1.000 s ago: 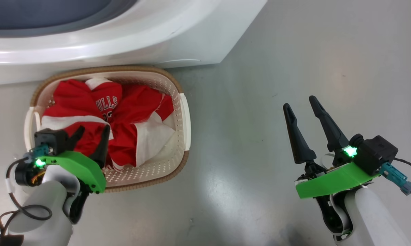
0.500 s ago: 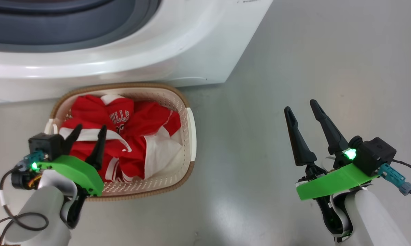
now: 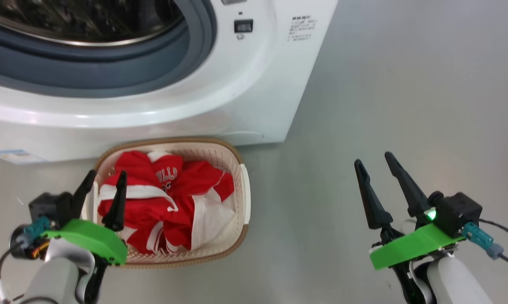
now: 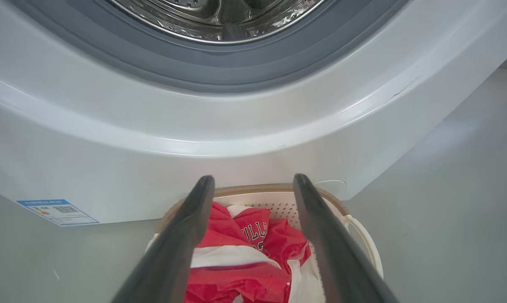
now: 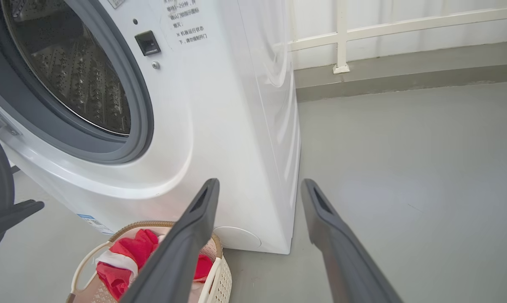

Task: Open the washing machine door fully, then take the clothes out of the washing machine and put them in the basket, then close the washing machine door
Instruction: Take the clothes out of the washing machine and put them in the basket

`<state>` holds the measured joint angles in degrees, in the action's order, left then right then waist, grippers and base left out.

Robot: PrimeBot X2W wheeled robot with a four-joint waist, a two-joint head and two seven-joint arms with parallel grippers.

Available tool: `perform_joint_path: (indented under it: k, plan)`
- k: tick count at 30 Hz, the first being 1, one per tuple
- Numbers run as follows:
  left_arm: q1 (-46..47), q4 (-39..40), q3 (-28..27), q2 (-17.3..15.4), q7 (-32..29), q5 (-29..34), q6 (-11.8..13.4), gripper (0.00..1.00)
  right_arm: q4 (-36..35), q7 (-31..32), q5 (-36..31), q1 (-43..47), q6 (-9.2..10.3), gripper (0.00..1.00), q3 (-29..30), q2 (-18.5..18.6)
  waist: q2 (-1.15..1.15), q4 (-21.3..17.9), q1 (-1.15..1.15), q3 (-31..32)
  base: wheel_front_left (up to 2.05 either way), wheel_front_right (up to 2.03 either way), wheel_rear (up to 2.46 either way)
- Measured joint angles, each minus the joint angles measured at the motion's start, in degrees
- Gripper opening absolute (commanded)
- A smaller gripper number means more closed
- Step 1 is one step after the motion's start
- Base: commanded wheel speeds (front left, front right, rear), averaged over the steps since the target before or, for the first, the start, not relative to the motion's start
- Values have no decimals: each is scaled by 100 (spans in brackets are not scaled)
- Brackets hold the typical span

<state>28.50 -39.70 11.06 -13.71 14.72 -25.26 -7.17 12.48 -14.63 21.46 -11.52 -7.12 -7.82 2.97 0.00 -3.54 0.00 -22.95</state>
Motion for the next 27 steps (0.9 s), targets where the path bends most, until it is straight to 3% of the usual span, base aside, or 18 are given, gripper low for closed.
perform_joint_path:
  k: [27]
  plan:
    - [-2039,2002,-1266,374,0,818,0,100,160,0,42,1084,0,100,147,241,0,173,0,1725,0,0,0]
